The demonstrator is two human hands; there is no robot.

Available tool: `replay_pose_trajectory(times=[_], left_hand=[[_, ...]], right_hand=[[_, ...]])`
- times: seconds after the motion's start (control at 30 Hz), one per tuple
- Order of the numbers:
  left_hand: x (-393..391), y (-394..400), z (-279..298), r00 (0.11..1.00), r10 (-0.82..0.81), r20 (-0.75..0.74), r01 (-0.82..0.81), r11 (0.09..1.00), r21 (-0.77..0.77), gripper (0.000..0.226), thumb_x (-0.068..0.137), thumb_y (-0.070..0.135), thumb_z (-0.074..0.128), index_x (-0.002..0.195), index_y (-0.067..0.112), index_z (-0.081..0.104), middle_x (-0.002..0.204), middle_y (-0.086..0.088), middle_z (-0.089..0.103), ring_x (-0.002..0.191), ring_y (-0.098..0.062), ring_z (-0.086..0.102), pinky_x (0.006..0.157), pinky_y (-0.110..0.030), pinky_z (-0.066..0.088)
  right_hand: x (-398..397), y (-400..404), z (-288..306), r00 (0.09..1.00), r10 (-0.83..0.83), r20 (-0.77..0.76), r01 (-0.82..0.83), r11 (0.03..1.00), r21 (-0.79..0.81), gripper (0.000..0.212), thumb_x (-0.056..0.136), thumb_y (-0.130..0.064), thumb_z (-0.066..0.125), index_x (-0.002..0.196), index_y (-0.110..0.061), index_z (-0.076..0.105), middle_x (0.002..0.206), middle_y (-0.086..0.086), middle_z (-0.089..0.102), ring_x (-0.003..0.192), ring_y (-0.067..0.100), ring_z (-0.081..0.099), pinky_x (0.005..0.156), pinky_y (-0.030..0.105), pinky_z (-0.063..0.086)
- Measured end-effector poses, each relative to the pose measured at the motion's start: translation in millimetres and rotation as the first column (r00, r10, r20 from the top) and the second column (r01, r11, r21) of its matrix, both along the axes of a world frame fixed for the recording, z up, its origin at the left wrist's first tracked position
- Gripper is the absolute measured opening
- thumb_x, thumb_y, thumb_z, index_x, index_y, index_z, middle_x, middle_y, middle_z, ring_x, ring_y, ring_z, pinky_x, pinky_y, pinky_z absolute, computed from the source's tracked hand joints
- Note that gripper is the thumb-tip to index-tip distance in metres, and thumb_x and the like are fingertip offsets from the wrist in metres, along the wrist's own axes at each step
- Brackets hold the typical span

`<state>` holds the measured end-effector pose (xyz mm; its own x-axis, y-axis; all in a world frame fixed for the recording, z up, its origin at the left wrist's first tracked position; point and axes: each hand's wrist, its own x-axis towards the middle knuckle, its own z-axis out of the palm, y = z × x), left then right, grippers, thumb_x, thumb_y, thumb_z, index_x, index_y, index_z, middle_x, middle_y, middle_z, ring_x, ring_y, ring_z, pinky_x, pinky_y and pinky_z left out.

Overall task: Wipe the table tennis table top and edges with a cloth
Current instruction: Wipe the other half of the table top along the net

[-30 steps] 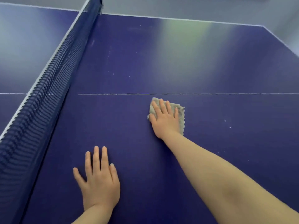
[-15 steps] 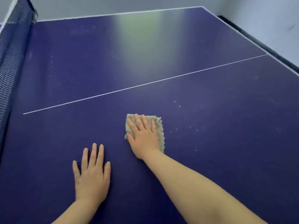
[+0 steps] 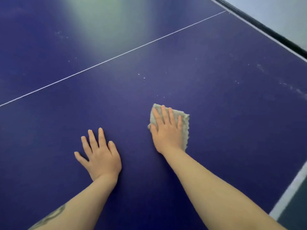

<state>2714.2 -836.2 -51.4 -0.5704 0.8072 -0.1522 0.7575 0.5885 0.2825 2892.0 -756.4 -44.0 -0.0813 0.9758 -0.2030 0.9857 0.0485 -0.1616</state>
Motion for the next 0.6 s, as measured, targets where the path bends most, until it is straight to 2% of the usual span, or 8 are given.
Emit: replay_pose_trajectory(times=[0.07,0.13,0.27,0.4,0.43,0.5,0.53,0.6], left_hand=[[1,1,1,1.000,-0.001,0.001,0.001,1.000,0.020,0.056,0.101,0.034,0.026,0.156,0.028,0.015,0.164,0.002,0.005,0.150,-0.020,-0.005,0.117,-0.058,-0.002],[2,3,1,1.000,-0.019,0.005,0.019,0.998,0.052,0.055,0.101,0.031,0.028,0.155,0.027,0.018,0.164,0.003,0.007,0.150,-0.018,-0.003,0.116,-0.060,-0.003],[7,-6,0,0.984,-0.175,-0.025,0.176,0.977,0.117,0.054,0.099,0.021,0.041,0.152,0.022,0.030,0.162,0.001,0.019,0.150,-0.018,0.009,0.116,-0.060,0.002],[29,-28,-4,0.935,-0.341,-0.096,0.346,0.937,0.040,0.054,0.100,0.024,0.037,0.154,0.024,0.026,0.162,0.002,0.019,0.150,-0.018,0.010,0.117,-0.057,0.003],[39,-34,-4,0.928,-0.360,-0.095,0.364,0.931,0.028,0.055,0.101,0.026,0.035,0.154,0.025,0.024,0.162,0.002,0.017,0.150,-0.018,0.008,0.117,-0.056,0.003],[58,-47,-5,0.901,-0.420,-0.112,0.424,0.906,0.017,0.056,0.101,0.027,0.033,0.155,0.025,0.021,0.162,0.002,0.017,0.150,-0.019,0.008,0.118,-0.056,0.004],[69,-51,-5,0.885,-0.451,-0.121,0.456,0.890,0.016,0.056,0.100,0.028,0.033,0.155,0.025,0.020,0.162,0.002,0.017,0.150,-0.020,0.007,0.118,-0.057,0.004],[91,-57,-6,0.866,-0.485,-0.121,0.489,0.872,0.010,0.057,0.100,0.029,0.030,0.156,0.025,0.017,0.163,0.002,0.015,0.151,-0.021,0.005,0.118,-0.057,0.003]], right_hand=[[38,-38,-3,0.968,-0.249,0.030,0.247,0.968,0.050,0.058,0.103,-0.048,0.006,0.156,-0.034,-0.013,0.166,-0.005,-0.012,0.152,0.018,-0.014,0.122,0.050,-0.006],[39,-81,-5,0.956,-0.290,0.030,0.285,0.951,0.122,0.062,0.100,-0.049,0.007,0.158,-0.030,-0.002,0.166,-0.001,0.000,0.153,0.022,-0.001,0.122,0.052,0.002],[-6,-113,-14,0.998,0.054,-0.040,-0.048,0.990,0.133,0.061,0.099,-0.047,0.027,0.157,-0.029,0.024,0.164,0.000,0.022,0.152,0.024,0.015,0.118,0.052,0.009],[19,-90,-7,0.954,0.284,-0.097,-0.281,0.958,0.052,0.063,0.097,-0.050,0.012,0.158,-0.036,0.014,0.166,-0.006,0.005,0.153,0.017,-0.004,0.122,0.051,-0.007],[40,-88,-4,0.966,0.243,-0.093,-0.240,0.970,0.043,0.064,0.095,-0.052,0.007,0.158,-0.038,0.010,0.166,-0.009,-0.001,0.153,0.016,-0.008,0.121,0.051,-0.010],[90,-90,0,1.000,0.011,-0.006,-0.011,1.000,0.019,0.061,0.098,-0.053,0.006,0.157,-0.040,0.001,0.165,-0.010,-0.010,0.152,0.015,-0.012,0.120,0.053,-0.012],[121,-98,1,0.986,-0.155,0.057,0.154,0.988,0.012,0.058,0.102,-0.052,0.009,0.157,-0.040,-0.005,0.165,-0.010,-0.012,0.152,0.016,-0.013,0.119,0.055,-0.013],[173,-130,5,0.873,-0.469,0.135,0.470,0.882,0.024,0.057,0.103,-0.049,0.009,0.154,-0.039,-0.015,0.165,-0.008,-0.013,0.152,0.016,-0.012,0.118,0.060,-0.008]])
